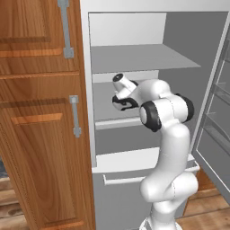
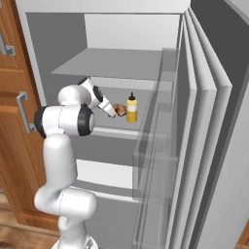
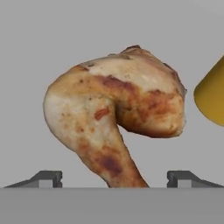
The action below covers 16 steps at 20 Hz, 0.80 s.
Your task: Pick chicken drumstick from the fridge and place it on the plate on the counter.
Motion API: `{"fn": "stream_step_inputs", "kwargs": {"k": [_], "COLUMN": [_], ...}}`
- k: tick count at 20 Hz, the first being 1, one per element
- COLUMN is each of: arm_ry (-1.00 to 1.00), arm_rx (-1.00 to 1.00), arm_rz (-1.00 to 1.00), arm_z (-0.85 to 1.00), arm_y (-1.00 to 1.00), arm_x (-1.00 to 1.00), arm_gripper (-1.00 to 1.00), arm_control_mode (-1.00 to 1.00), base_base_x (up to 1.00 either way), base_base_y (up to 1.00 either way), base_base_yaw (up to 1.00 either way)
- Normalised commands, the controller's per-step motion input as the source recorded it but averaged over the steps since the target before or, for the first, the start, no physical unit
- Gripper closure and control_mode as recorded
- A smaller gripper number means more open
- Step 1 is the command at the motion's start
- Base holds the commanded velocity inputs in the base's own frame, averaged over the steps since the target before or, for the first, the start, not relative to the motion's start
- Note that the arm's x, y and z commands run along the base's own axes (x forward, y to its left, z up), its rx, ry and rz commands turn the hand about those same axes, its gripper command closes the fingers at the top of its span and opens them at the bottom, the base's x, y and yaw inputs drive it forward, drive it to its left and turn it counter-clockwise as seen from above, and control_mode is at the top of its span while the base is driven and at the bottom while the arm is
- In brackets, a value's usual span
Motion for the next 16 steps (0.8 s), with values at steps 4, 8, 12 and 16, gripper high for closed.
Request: {"fn": "stream_step_inputs", "kwargs": {"k": [4,8,12,16], "arm_ry": [0.00,0.00,0.00,0.00], "arm_rx": [0.00,0.00,0.00,0.00], "arm_rz": [-0.03,-0.02,-0.02,-0.03], "arm_z": [-0.18,-0.38,-0.54,-0.69], "arm_y": [-0.03,-0.09,-0.14,-0.38], "arm_x": [0.13,0.08,0.04,0.00], "arm_gripper": [-1.00,-1.00,1.00,1.00], "arm_control_mode": [-1.00,-1.00,-1.00,-1.00], "base_base_x": [0.00,0.00,0.00,0.00], "base_base_y": [0.00,0.00,0.00,0.00], "base_base_yaw": [0.00,0.00,0.00,0.00]}}
